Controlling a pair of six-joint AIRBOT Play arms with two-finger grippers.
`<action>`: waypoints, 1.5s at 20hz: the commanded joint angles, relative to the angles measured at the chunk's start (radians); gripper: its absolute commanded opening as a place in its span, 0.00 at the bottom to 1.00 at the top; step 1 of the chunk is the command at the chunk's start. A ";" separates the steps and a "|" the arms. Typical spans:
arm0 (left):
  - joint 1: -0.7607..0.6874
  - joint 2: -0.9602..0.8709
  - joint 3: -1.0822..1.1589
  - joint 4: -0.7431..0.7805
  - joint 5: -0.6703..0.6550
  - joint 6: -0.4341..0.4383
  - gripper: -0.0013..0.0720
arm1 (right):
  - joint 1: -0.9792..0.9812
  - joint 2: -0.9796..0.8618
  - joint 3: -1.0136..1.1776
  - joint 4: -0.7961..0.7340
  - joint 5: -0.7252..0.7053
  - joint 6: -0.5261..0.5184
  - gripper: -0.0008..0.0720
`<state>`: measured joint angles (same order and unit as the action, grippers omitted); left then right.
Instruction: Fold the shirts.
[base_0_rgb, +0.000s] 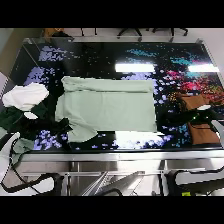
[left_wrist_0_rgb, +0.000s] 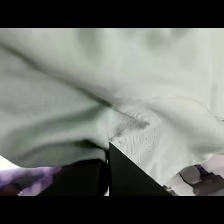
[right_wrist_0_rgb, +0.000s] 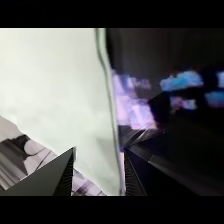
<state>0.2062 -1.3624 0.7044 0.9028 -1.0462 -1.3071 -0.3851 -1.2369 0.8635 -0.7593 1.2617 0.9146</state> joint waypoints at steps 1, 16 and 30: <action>0.011 0.052 0.012 -0.031 -0.035 0.019 0.04 | 0.082 -0.023 -0.008 -0.015 -0.028 0.002 0.52; 0.110 0.582 -0.025 0.258 -0.292 -0.163 0.03 | 0.079 0.044 -0.008 -0.312 0.001 0.231 0.04; -0.083 0.123 0.409 0.257 -0.031 -0.164 0.03 | 0.085 0.076 0.101 0.467 -0.318 -0.251 0.04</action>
<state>0.1474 -1.0546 0.9833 1.1618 -1.1213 -1.4738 -0.3336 -1.1034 0.9211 -0.4759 1.0603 0.8143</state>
